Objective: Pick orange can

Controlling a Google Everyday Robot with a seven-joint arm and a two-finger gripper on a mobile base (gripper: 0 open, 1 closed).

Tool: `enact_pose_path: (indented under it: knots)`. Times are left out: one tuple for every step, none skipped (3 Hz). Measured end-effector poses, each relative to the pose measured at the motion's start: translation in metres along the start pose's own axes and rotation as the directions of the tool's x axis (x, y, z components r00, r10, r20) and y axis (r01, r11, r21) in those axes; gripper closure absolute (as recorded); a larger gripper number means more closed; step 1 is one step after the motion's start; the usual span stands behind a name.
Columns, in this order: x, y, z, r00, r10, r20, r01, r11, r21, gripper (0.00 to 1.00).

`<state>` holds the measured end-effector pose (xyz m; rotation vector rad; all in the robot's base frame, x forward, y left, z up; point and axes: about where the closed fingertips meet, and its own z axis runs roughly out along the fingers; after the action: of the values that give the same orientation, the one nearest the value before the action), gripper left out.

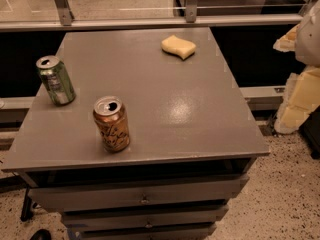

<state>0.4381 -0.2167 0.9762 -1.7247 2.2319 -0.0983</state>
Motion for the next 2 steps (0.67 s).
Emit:
enact_pose_path:
  knots:
    - [0.0000,0.0000,0.0000,1.000,0.000,0.000,0.000,1.0000,0.000,0.00]
    - [-0.0018,-0.0014,-0.0001,1.000,0.006,0.026,-0.006,1.0000,0.001,0.00]
